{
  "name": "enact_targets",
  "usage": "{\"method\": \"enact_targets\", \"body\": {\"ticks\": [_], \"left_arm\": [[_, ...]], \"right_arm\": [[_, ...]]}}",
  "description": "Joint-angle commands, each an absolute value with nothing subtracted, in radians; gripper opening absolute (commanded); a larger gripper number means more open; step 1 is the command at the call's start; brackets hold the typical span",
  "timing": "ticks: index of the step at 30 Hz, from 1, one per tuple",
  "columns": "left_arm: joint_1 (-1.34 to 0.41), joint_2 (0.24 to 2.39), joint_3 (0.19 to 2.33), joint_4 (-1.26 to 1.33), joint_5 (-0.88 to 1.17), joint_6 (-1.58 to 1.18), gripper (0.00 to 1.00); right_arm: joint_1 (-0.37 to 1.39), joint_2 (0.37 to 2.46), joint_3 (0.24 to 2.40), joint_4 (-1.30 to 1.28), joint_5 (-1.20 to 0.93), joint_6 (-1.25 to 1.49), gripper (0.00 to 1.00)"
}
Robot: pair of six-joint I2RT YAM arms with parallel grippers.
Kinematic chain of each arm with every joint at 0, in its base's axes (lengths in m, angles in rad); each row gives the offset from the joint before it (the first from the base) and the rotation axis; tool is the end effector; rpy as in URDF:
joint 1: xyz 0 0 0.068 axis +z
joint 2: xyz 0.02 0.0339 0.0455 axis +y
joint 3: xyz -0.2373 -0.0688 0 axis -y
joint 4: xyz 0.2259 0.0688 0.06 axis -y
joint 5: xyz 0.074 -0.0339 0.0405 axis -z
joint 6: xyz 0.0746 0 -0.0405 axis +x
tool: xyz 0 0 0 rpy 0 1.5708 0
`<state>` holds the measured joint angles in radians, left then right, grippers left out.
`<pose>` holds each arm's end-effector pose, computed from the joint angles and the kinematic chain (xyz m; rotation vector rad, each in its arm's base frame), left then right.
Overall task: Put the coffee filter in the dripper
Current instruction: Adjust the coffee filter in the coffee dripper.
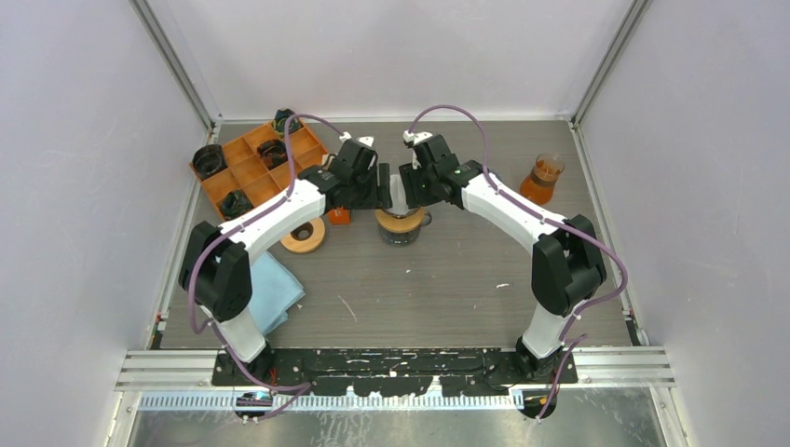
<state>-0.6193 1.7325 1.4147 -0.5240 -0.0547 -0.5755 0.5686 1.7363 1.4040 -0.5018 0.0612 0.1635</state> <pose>0.3203 -0.2233 0.2234 0.0283 2.4681 -0.4739 0.3327 0.2072 0.2206 -0.4588 2.3760 0.2651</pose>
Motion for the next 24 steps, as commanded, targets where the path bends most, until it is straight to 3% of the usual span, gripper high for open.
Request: {"method": "enact_targets", "body": {"ticks": [1, 24], "left_arm": [[-0.611, 1.646, 1.412, -0.477, -0.024, -0.581, 0.68], [-0.583, 1.683, 1.502, -0.459, 0.008, -0.550, 0.77]], "right_arm": [[0.563, 1.678, 1.419, -0.484, 0.041, 0.157, 0.56], [0.558, 1.658, 1.469, -0.463, 0.006, 0.147, 0.59]]}}
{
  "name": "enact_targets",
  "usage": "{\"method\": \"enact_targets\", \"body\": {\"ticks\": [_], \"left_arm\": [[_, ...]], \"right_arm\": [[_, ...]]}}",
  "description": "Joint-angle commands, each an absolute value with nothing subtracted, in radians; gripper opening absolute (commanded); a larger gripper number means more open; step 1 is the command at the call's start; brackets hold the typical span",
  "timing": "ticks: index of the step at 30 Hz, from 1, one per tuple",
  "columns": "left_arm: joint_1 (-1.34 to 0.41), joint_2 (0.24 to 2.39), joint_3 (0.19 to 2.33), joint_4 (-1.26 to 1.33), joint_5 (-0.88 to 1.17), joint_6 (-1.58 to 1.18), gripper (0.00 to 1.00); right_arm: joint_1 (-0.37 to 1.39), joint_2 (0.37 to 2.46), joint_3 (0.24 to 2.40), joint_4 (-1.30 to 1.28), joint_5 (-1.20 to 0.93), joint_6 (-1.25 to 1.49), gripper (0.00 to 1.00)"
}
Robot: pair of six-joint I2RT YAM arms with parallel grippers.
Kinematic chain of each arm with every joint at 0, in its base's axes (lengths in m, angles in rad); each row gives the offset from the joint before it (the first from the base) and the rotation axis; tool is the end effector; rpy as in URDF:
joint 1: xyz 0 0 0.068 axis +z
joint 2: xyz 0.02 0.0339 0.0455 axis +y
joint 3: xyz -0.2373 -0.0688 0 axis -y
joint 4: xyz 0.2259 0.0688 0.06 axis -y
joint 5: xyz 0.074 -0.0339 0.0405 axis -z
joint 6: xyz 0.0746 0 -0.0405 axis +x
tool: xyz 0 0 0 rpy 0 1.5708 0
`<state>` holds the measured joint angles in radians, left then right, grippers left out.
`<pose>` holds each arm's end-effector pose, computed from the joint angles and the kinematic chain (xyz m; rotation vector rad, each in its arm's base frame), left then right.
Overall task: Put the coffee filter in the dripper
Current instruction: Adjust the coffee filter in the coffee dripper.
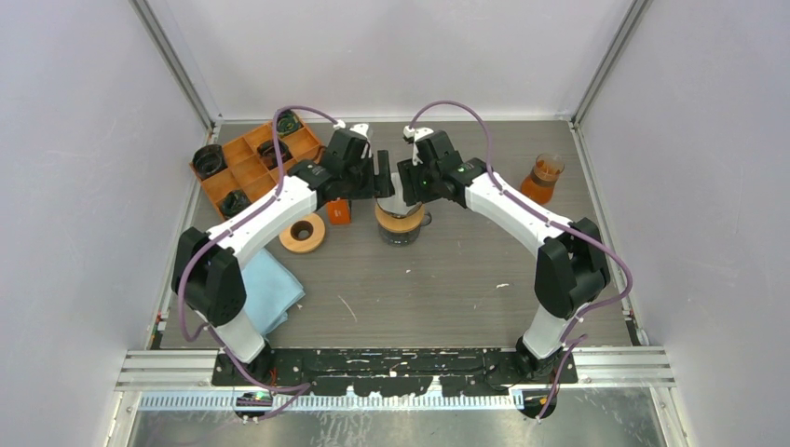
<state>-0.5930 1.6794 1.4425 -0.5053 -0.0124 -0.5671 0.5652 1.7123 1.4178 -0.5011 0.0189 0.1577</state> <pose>0.3230 -0.2166 0.2543 0.0244 2.3827 -0.5619 0.3310 0.2082 0.2341 -0.4747 2.3428 0.3240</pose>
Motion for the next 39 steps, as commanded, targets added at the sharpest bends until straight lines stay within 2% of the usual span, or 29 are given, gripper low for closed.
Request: {"method": "enact_targets", "body": {"ticks": [1, 39], "left_arm": [[-0.582, 1.688, 1.504, -0.456, 0.007, -0.549, 0.77], [-0.563, 1.767, 1.505, -0.486, 0.000, -0.563, 0.71]], "right_arm": [[0.557, 1.660, 1.470, -0.461, 0.006, 0.146, 0.59], [0.514, 1.718, 1.385, -0.413, -0.032, 0.180, 0.59]]}}
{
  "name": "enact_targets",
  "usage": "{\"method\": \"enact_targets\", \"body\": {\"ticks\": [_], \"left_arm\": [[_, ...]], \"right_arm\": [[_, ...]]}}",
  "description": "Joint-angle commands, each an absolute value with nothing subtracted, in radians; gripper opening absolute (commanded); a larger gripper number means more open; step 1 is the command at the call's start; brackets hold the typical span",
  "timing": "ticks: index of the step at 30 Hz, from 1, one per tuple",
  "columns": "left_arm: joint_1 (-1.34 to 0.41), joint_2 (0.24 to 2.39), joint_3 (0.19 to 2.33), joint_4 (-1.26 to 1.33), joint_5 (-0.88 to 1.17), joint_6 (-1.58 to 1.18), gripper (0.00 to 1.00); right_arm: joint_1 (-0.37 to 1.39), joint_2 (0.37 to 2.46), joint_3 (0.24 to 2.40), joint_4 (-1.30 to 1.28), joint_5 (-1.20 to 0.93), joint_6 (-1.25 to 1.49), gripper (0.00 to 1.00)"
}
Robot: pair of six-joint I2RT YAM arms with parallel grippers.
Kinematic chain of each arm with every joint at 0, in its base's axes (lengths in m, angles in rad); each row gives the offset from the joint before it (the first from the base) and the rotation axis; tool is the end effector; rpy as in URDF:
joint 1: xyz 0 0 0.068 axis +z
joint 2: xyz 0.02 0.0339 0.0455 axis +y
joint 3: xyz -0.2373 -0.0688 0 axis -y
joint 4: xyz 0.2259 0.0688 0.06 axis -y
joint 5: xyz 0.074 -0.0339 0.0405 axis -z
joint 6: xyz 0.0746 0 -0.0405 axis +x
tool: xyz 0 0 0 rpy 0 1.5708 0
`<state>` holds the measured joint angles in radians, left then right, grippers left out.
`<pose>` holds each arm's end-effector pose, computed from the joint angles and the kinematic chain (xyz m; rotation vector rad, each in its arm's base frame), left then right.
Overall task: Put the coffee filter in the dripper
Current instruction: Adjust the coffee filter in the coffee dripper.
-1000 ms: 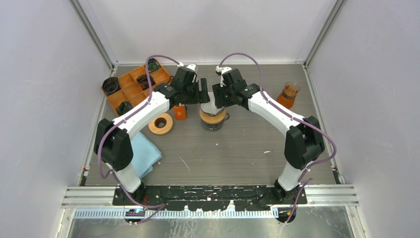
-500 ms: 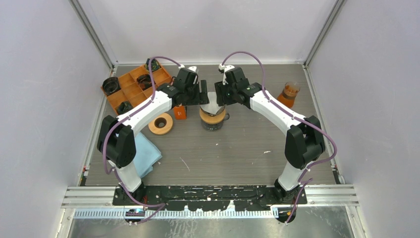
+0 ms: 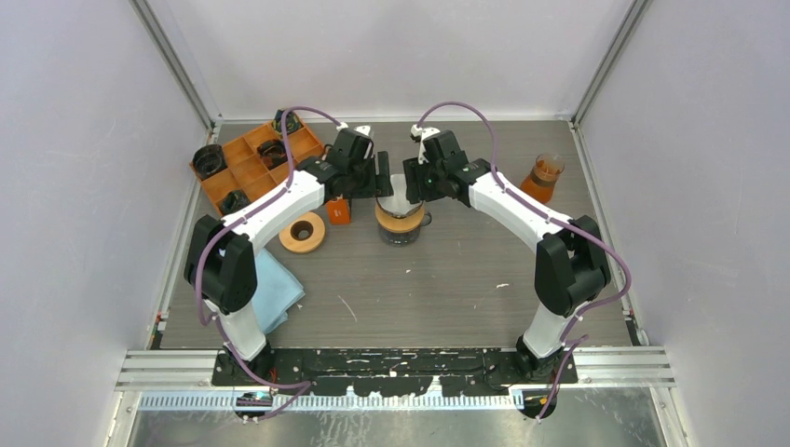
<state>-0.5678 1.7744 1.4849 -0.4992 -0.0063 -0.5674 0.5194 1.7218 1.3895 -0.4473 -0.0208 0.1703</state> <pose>0.3428 -0.2181 0.2335 -0.0027 2.4264 -0.5314 0.3417 0.1972 0.2267 -0.4234 2.3414 0.3592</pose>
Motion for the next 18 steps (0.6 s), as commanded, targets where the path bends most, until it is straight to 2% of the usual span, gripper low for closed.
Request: {"method": "enact_targets", "body": {"ticks": [1, 18], "left_arm": [[-0.563, 1.768, 1.504, -0.486, 0.000, -0.563, 0.71], [-0.562, 1.753, 1.523, -0.487, 0.010, -0.563, 0.71]], "right_arm": [[0.514, 1.717, 1.385, -0.412, -0.031, 0.180, 0.59], [0.514, 1.624, 1.415, -0.413, -0.071, 0.168, 0.60]]}}
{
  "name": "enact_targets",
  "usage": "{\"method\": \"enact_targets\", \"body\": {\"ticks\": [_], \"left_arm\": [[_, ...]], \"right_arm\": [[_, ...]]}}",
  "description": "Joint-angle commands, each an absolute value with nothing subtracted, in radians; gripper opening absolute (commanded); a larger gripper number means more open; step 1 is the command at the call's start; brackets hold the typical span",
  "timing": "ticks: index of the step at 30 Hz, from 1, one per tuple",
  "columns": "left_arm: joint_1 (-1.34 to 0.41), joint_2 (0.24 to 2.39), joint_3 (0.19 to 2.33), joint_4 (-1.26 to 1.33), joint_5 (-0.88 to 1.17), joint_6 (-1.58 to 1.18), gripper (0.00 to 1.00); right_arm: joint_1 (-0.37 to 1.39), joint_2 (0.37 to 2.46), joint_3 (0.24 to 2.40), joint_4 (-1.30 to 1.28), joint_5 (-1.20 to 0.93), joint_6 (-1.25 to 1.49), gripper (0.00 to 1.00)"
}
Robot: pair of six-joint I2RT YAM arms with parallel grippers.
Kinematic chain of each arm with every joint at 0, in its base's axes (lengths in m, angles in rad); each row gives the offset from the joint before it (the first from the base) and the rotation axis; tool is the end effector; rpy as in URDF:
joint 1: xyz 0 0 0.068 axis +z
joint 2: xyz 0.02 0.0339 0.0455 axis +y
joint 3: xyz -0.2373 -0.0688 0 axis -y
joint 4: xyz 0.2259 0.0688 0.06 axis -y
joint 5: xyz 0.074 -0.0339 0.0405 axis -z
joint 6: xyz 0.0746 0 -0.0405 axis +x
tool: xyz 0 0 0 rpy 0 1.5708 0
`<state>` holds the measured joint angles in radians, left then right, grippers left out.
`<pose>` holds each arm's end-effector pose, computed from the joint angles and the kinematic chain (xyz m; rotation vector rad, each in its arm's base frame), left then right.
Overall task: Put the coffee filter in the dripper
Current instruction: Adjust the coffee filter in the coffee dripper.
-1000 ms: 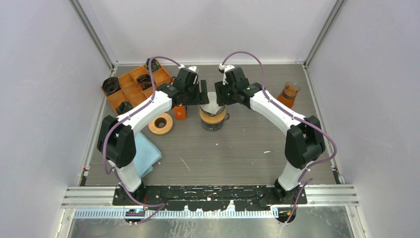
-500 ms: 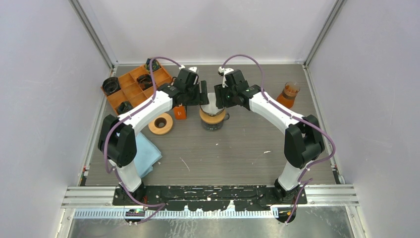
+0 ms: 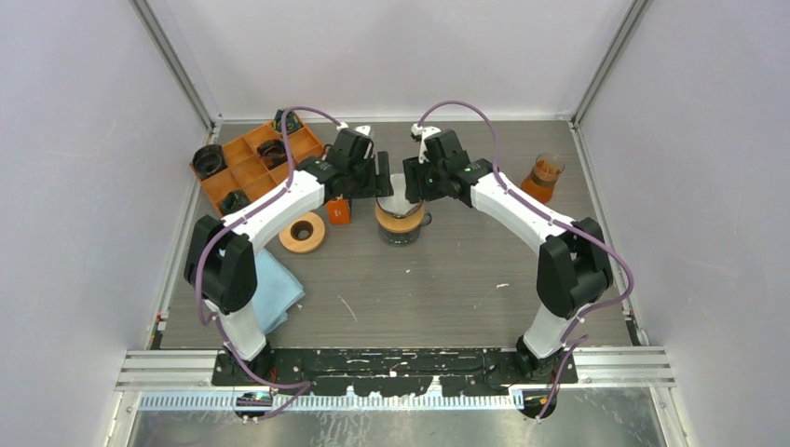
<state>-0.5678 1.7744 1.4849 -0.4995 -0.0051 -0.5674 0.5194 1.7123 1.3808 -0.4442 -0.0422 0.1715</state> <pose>0.3428 -0.2182 0.2335 -0.0021 2.4270 -0.5325 0.3393 0.1976 0.2276 -0.4325 2.3395 0.3855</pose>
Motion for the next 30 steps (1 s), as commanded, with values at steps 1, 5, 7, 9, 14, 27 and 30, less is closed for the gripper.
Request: {"method": "enact_targets", "body": {"ticks": [1, 5, 7, 9, 14, 27, 30], "left_arm": [[-0.563, 1.751, 1.523, -0.485, 0.011, -0.563, 0.71], [-0.563, 1.745, 1.521, -0.483, 0.008, -0.564, 0.71], [-0.562, 1.743, 1.523, -0.482, 0.005, -0.561, 0.72], [-0.563, 1.741, 1.525, -0.480, 0.006, -0.561, 0.72], [-0.563, 1.736, 1.531, -0.479, 0.014, -0.563, 0.73], [-0.562, 1.680, 1.526, -0.477, 0.022, -0.564, 0.80], [-0.562, 1.667, 1.525, -0.477, 0.024, -0.565, 0.81]], "right_arm": [[0.514, 1.620, 1.414, -0.414, -0.073, 0.168, 0.61], [0.514, 1.599, 1.408, -0.414, -0.071, 0.167, 0.68], [0.514, 1.589, 1.407, -0.414, -0.073, 0.166, 0.68], [0.514, 1.580, 1.407, -0.414, -0.074, 0.164, 0.69], [0.514, 1.552, 1.400, -0.414, -0.072, 0.161, 0.69], [0.514, 1.507, 1.368, -0.414, -0.049, 0.158, 0.72], [0.514, 1.500, 1.374, -0.420, -0.043, 0.156, 0.74]]}}
